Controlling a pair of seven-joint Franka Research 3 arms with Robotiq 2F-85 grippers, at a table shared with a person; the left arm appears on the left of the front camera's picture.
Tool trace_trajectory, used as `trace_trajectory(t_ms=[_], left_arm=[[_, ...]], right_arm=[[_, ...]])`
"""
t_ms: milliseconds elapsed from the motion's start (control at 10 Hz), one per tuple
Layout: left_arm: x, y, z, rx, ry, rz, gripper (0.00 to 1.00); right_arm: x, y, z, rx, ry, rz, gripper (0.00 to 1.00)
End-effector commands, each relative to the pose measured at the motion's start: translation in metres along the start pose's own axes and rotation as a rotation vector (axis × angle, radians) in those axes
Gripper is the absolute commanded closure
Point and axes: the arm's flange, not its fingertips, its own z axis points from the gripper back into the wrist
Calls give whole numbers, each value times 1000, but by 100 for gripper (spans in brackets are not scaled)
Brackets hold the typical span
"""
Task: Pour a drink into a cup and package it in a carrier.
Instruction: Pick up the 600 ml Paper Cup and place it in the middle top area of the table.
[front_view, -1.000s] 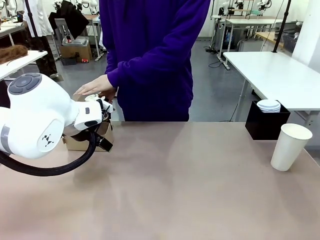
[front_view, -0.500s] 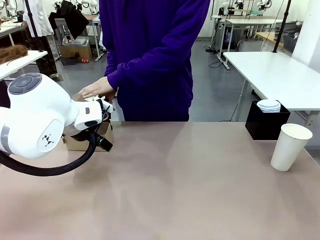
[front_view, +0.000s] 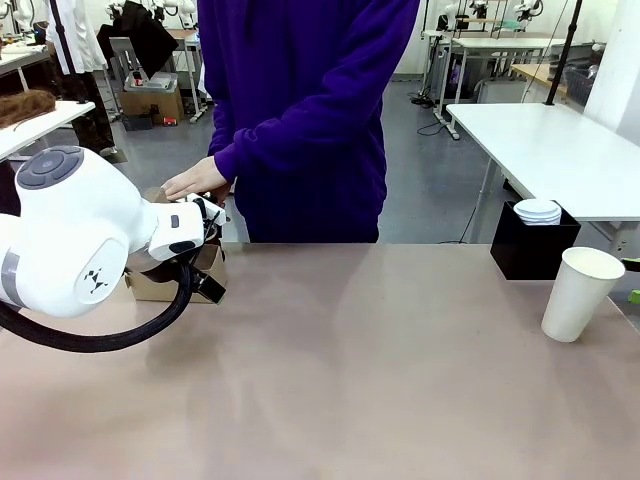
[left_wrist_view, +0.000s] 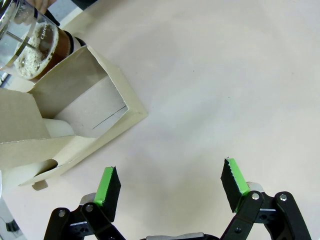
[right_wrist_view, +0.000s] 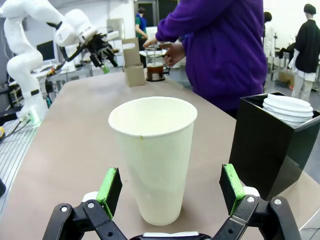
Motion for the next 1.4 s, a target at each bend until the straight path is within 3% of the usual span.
trace_trajectory(t_ms=[0, 1300], left_arm=[[0, 0, 0, -1, -1, 0, 0], [0, 0, 0, -1, -1, 0, 0]], right_arm=[[-9, 2, -13, -59, -46, 43, 0], [-46, 19, -72, 33, -50, -53, 0]])
